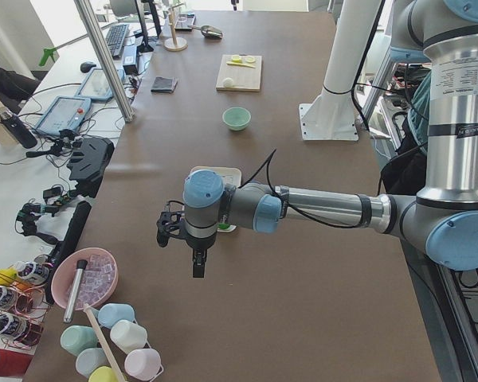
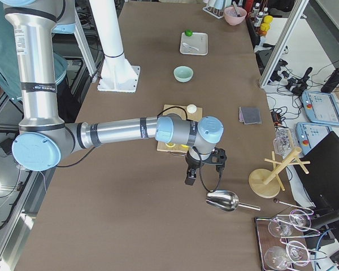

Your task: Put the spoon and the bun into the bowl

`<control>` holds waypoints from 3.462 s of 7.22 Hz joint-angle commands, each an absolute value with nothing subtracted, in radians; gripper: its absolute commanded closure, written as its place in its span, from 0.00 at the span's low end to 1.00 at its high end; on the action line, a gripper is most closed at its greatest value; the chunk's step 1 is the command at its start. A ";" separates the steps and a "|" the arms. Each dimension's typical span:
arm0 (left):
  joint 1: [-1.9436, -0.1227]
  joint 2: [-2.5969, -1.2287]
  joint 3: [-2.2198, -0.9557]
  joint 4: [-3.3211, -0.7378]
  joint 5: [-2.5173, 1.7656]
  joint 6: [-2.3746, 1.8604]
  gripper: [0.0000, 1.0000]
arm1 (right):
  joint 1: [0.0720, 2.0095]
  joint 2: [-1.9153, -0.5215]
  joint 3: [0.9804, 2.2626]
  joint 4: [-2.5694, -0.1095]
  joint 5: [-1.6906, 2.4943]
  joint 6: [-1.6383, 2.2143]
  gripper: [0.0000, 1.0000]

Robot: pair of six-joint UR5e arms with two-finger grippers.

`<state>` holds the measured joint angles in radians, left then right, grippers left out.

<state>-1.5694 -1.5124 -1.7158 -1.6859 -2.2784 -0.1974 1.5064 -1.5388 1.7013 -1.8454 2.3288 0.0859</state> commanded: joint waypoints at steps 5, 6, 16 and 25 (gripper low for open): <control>-1.563 -1.526 -1.788 -1.701 -2.284 -0.203 0.02 | 1.500 -1.531 1.742 -1.777 2.350 0.084 0.00; -1.549 -1.535 -1.819 -1.724 -2.333 -0.201 0.02 | 1.499 -1.539 1.735 -1.684 2.353 0.086 0.00; -0.938 -1.742 -1.744 -2.051 -2.197 -0.413 0.02 | 1.384 -1.565 1.736 -1.375 2.427 0.202 0.00; -0.825 -1.864 -1.534 -2.052 -2.095 -0.436 0.03 | 1.310 -1.549 1.744 -1.347 2.444 0.210 0.00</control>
<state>-0.8310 -1.8570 -1.5539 -2.0523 -2.0963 -0.4351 1.3126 -1.5489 1.7448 -1.3469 2.4411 0.2099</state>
